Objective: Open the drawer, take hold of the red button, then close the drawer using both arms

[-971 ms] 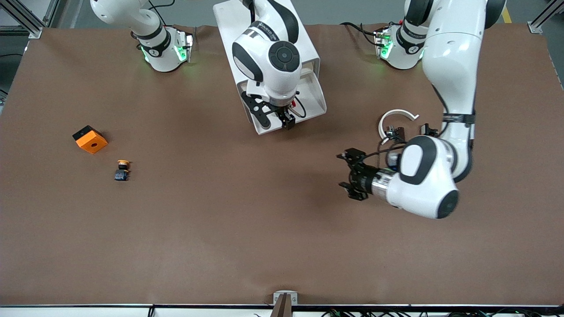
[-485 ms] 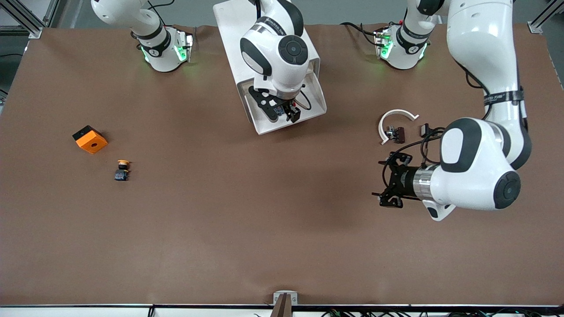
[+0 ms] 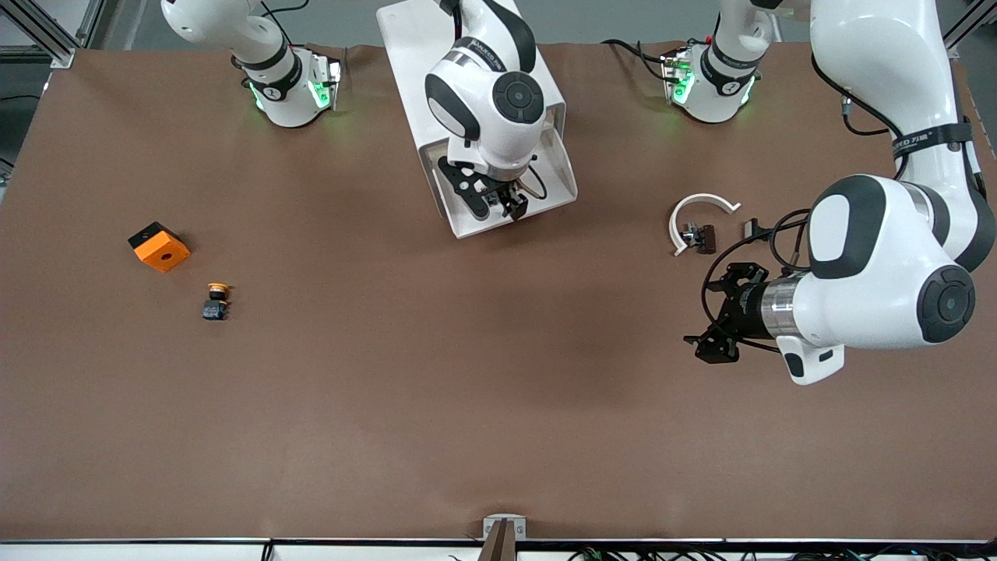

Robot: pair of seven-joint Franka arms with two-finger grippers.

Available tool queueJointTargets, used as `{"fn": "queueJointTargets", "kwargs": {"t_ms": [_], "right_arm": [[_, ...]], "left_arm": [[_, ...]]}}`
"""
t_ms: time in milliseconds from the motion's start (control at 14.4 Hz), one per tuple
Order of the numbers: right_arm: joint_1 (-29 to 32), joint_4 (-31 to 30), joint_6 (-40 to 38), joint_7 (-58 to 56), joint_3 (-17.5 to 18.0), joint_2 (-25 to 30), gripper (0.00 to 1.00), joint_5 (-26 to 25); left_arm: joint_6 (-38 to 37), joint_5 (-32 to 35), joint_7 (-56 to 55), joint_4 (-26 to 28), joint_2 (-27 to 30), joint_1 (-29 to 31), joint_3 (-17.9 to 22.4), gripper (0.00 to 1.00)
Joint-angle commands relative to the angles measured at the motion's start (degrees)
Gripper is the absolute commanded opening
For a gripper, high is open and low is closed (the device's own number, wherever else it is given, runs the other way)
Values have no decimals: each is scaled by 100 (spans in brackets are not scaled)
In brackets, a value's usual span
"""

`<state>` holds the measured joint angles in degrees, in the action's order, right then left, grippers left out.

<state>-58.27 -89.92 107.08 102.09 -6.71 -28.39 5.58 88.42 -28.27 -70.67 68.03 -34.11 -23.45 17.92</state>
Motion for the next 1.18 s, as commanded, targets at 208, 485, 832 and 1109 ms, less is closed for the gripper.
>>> {"fn": "queueJointTargets", "kwargs": {"t_ms": [208,485,832,1109], "right_arm": [[-8,-8,216,-5,-6,-149,58,84],[0,70,217,-5,-6,-211,36,102],[298,447,-202,4,-15,-140,36,267],[948,1116,-1231,-258,-15,-123,36,681]], "left_arm": [[35,128,124,132,133,-28,1,100],[35,137,124,141,133,-19,1,100],[61,137,133,132,133,-37,10,100],[79,146,133,141,89,-107,1,100]]}}
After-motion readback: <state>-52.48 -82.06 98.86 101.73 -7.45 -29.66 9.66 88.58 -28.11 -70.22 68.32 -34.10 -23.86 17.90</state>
